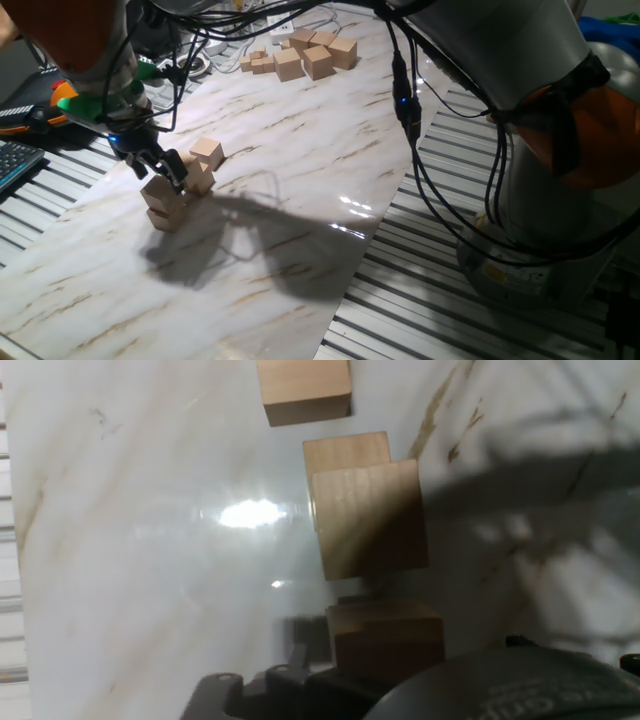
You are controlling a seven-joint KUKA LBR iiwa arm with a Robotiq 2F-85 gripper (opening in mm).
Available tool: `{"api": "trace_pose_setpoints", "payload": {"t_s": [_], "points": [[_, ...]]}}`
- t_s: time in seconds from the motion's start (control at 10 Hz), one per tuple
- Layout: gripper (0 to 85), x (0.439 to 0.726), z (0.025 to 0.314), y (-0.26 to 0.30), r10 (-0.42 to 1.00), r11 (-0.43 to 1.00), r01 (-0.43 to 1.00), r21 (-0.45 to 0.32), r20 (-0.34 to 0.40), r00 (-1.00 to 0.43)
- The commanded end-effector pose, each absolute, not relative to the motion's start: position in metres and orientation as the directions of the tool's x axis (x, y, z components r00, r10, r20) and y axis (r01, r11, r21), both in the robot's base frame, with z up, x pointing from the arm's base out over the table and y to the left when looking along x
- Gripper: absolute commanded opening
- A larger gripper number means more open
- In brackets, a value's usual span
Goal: Stack the blocks into a pyramid shape
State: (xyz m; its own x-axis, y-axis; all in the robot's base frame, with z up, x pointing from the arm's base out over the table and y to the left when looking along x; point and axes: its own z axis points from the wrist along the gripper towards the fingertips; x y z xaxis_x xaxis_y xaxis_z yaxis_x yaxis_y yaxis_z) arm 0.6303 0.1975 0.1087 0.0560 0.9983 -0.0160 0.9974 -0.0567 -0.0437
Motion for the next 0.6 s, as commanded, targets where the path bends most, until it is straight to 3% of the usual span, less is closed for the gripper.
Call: {"api": "trace_pose_setpoints", "payload": {"t_s": [0.0,0.2,0.3,0.5], "points": [[85.0,0.6302,0.1083,0.1975,0.998,-0.055,0.998,-0.043,-0.015,0.055],[85.0,0.6307,0.1056,0.1979,0.999,-0.053,0.998,-0.042,-0.01,0.053],[68.0,0.6307,0.1051,0.1983,0.999,-0.053,0.998,-0.041,-0.008,0.053],[68.0,0.6315,0.1026,0.1987,0.998,-0.06,0.997,-0.042,-0.012,0.059]]}}
